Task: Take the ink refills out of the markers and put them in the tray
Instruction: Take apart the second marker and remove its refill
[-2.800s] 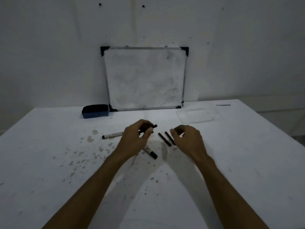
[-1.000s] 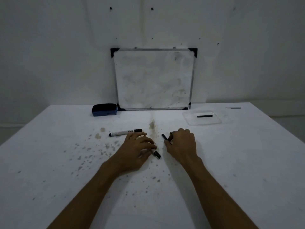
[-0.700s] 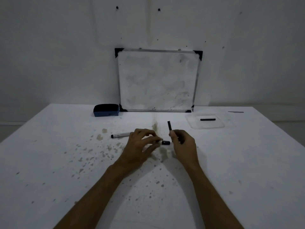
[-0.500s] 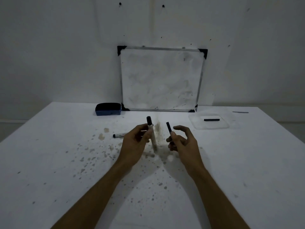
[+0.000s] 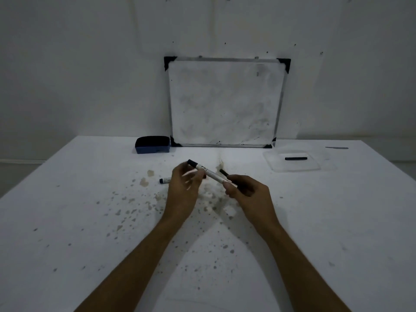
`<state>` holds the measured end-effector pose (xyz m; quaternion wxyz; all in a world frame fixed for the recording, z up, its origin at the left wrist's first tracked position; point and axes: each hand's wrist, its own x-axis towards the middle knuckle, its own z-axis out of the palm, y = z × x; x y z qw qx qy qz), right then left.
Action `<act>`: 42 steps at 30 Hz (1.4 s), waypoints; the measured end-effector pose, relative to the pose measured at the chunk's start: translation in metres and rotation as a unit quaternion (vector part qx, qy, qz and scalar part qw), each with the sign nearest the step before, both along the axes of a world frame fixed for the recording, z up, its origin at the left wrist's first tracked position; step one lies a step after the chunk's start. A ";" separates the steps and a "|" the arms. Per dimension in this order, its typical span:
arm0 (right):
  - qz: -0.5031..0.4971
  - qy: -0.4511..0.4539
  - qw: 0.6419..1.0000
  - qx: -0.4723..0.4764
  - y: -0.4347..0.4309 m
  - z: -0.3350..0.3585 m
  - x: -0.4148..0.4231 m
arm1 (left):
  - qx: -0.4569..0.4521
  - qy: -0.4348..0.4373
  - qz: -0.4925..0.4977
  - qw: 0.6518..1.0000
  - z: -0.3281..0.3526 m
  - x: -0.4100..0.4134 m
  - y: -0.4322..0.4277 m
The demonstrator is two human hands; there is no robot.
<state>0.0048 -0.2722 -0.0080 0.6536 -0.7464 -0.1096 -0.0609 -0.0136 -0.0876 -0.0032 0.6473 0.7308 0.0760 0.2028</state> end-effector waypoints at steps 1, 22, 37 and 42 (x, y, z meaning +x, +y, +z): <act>-0.009 -0.002 1.000 -0.016 -0.002 -0.002 0.001 | 0.068 -0.014 0.026 0.997 -0.003 0.000 0.002; 0.015 0.016 1.000 -0.010 -0.012 -0.005 0.004 | 0.397 -0.133 -0.013 0.908 -0.029 0.016 0.048; -0.001 -0.040 0.999 -0.026 0.010 -0.002 -0.002 | 0.373 -0.138 -0.098 0.912 -0.014 -0.001 0.044; 0.012 -0.062 0.994 -0.094 0.037 -0.001 0.001 | 0.263 -0.054 -0.106 0.957 -0.005 -0.010 0.063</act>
